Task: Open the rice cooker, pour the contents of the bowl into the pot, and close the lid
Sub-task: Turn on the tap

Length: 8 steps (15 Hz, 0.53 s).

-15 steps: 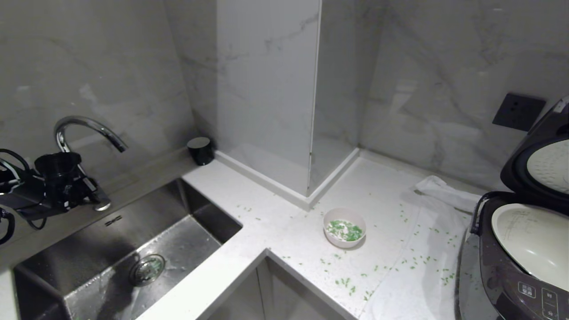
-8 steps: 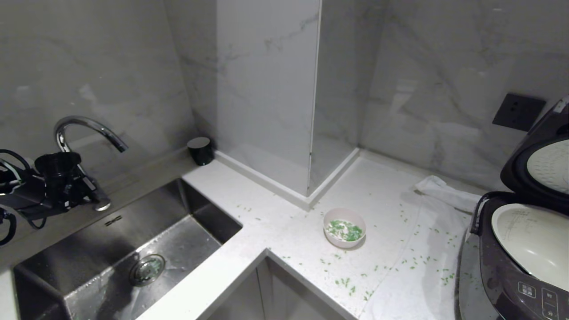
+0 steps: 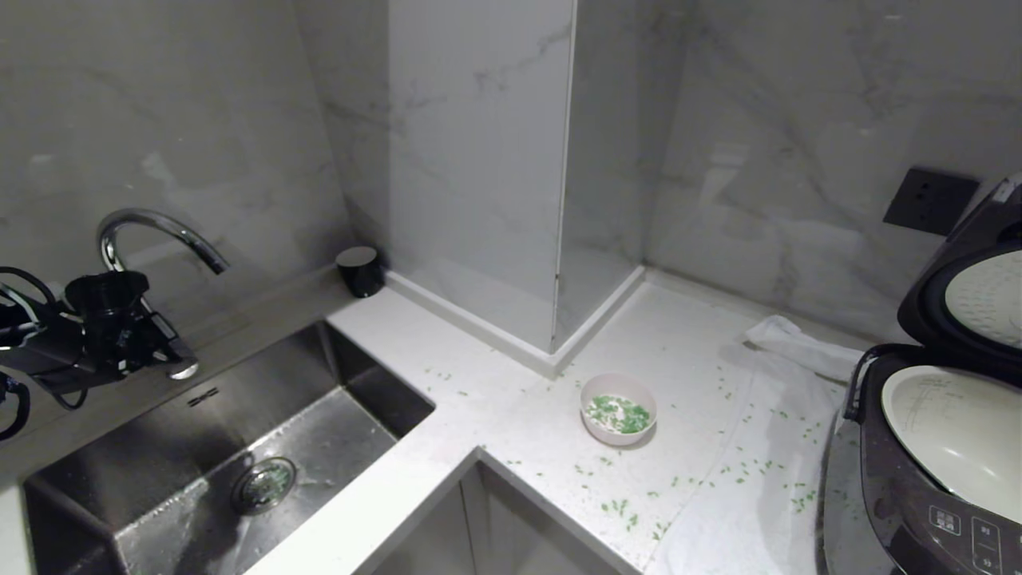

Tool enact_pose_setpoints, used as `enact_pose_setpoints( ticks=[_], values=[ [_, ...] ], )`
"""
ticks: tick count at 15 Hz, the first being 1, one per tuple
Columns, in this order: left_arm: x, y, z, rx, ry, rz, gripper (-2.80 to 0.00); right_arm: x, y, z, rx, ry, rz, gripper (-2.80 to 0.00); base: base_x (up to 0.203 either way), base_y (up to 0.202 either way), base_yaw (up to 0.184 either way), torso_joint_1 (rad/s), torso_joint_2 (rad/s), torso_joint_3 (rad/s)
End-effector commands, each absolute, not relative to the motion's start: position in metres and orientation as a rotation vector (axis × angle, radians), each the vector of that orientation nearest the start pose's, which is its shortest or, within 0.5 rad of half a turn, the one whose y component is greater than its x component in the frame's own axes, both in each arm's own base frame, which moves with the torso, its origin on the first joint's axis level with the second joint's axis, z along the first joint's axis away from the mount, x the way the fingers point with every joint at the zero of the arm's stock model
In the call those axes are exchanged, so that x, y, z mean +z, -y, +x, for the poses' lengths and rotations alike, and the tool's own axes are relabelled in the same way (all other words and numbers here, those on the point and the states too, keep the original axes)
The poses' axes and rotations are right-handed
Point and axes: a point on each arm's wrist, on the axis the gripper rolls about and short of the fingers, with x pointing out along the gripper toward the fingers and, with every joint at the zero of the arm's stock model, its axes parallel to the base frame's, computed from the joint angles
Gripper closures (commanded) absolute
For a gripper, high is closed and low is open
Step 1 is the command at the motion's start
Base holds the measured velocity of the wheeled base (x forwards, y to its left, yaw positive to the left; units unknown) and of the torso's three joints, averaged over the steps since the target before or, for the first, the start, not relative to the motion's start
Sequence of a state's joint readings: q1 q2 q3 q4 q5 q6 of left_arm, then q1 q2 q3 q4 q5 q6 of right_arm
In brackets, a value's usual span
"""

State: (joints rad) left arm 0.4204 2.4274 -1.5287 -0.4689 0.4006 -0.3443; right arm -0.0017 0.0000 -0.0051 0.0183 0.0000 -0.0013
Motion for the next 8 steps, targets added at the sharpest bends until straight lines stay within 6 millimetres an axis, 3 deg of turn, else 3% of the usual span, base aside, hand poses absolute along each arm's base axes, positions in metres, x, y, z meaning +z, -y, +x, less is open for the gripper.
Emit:
enact_pose_setpoints(
  ticks=[1, 8],
  values=[
    [0.0650, -0.2060, 0.4384, 0.885, -0.321, -0.323, 0.00, 0.0749, 0.0000, -0.0232, -0.002, -0.014, -0.002, 0.00, 0.000, 0.000, 0.000, 0.000, 0.00, 0.000],
    [0.0661, -0.2060, 0.4372, 0.891, -0.334, -0.323, 0.00, 0.0752, 0.0000, -0.0233, -0.002, -0.013, -0.002, 0.00, 0.000, 0.000, 0.000, 0.000, 0.00, 0.000]
  ],
)
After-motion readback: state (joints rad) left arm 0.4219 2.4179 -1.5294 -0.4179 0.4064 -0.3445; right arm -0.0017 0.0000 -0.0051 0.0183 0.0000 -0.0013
